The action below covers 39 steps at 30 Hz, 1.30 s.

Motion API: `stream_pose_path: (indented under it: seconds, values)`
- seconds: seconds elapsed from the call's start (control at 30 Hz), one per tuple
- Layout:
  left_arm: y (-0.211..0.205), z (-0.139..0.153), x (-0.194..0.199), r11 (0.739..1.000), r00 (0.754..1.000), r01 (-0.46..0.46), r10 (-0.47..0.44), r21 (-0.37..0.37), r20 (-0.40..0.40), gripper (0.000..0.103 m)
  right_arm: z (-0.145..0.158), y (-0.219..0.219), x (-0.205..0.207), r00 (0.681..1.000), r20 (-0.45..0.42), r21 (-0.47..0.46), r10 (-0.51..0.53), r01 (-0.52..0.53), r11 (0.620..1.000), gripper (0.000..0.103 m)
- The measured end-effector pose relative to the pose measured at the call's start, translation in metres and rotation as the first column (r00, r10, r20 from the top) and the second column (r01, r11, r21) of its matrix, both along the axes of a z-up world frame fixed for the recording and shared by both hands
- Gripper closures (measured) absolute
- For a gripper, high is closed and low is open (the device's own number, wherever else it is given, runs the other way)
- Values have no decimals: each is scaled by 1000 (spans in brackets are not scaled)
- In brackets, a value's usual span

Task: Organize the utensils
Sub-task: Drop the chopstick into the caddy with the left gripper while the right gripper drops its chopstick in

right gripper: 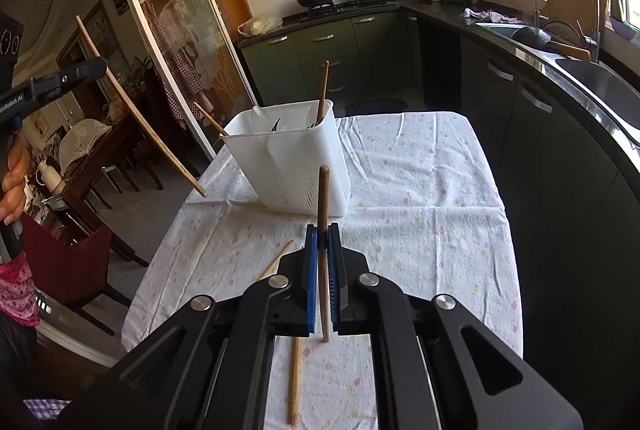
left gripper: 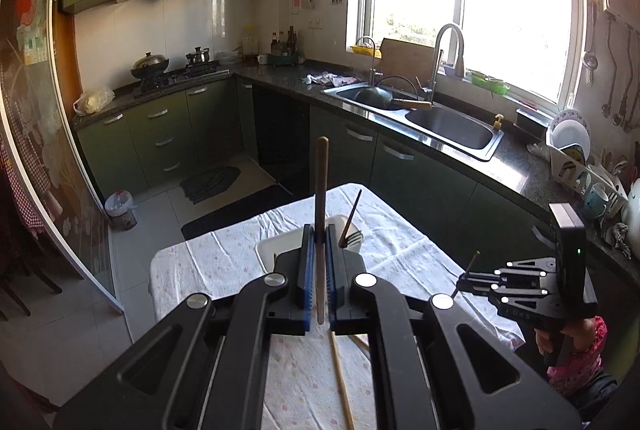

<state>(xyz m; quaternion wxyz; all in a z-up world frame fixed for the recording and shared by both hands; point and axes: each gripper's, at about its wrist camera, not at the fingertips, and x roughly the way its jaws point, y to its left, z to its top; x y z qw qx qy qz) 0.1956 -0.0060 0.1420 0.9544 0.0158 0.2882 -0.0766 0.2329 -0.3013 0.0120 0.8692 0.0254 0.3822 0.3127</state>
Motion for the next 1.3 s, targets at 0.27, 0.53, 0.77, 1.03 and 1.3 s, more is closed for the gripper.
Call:
stream_pose_path:
  seconds: [0.27, 0.53, 0.77, 1.03, 1.3]
  values:
    - [2, 24, 50, 998, 994, -67, 67, 2, 89, 98, 1, -11, -2, 1000, 2, 16, -4, 4, 1000, 97]
    - [1, -32, 96, 996, 996, -86, 87, 21, -35, 98, 20, -19, -3, 999, 36, 35, -14, 12, 999, 97]
    - [5, -65, 107, 997, 991, -77, 76, -4, -107, 83, 72, -8, 4, 992, 124, 69, -6, -3, 998, 97]
    - [6, -49, 58, 999, 997, -32, 29, -37, -69, 63, 151, 11, 33, 962, 266, 208, -67, 11, 978, 97]
    - [-2, -82, 5, 999, 983, 45, -46, -11, -178, 63, 147, 68, 86, 958, 268, 178, -105, 58, 982, 97]
